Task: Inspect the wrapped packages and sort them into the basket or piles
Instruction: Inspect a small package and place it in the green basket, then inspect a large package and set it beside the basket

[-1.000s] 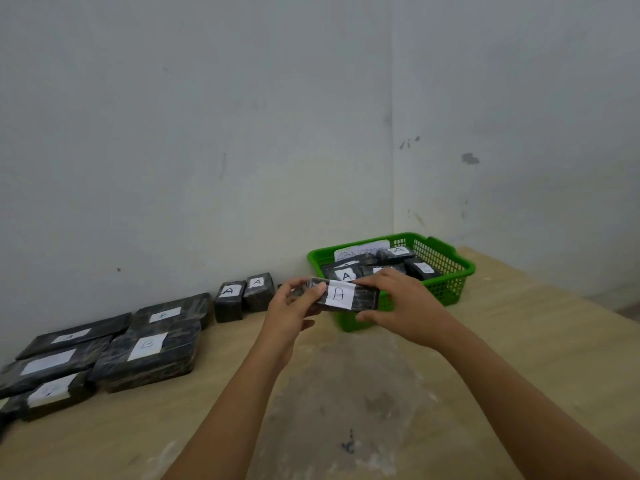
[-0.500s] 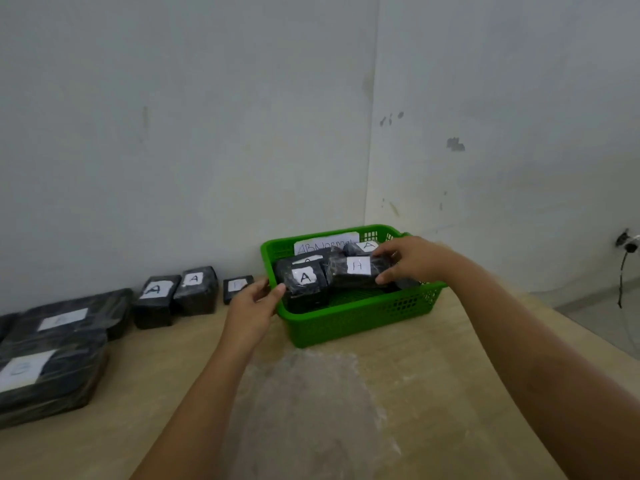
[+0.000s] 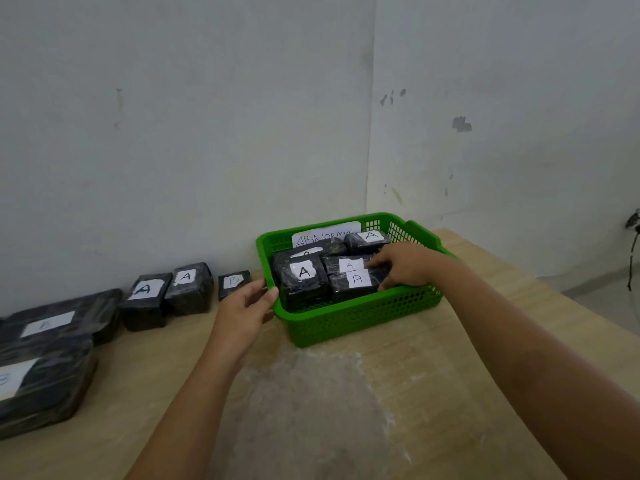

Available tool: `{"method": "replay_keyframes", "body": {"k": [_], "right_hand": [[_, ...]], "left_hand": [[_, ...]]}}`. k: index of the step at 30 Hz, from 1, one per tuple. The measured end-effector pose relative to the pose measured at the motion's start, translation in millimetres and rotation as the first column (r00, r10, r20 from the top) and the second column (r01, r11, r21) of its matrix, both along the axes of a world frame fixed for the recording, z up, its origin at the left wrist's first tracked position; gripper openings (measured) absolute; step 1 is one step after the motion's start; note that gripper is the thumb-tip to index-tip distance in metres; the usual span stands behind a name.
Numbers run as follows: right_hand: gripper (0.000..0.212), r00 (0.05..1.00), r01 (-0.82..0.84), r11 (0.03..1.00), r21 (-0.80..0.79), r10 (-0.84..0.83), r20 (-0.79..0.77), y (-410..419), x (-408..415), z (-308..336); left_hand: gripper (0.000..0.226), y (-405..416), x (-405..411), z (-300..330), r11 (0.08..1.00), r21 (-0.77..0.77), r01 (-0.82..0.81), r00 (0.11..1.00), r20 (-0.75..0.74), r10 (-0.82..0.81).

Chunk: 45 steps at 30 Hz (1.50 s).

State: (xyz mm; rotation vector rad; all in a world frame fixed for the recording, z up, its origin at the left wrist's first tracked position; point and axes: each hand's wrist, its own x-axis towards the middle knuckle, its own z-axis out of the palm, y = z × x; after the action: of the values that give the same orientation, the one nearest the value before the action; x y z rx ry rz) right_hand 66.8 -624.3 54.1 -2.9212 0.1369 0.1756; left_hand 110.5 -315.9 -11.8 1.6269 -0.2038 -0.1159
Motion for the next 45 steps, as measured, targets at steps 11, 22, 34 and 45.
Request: {"method": "replay_keyframes", "body": {"k": [11,22,34,45], "right_hand": [[0.052,0.993,0.048,0.994,0.096,-0.058,0.104,6,-16,15],[0.022,0.864,-0.113,0.991,0.073,0.062,0.499,104,-75,44],[0.021,0.912,-0.299,0.921,0.249,0.200,0.358,268,-85,-47],[0.023,0.936,-0.138,0.936,0.323,0.016,0.353,267,-16,-95]], "left_hand": [[0.035,-2,-13,10,1.000,-0.006,0.012,1.000,-0.027,-0.012],[0.018,57,-51,21,0.984,0.178,-0.017,0.999,0.040,0.009],[0.019,173,-77,-5,0.827,0.556,-0.081,0.982,0.189,-0.031],[0.053,187,-48,-44,0.560,0.804,-0.197,0.912,0.360,-0.197]]}}
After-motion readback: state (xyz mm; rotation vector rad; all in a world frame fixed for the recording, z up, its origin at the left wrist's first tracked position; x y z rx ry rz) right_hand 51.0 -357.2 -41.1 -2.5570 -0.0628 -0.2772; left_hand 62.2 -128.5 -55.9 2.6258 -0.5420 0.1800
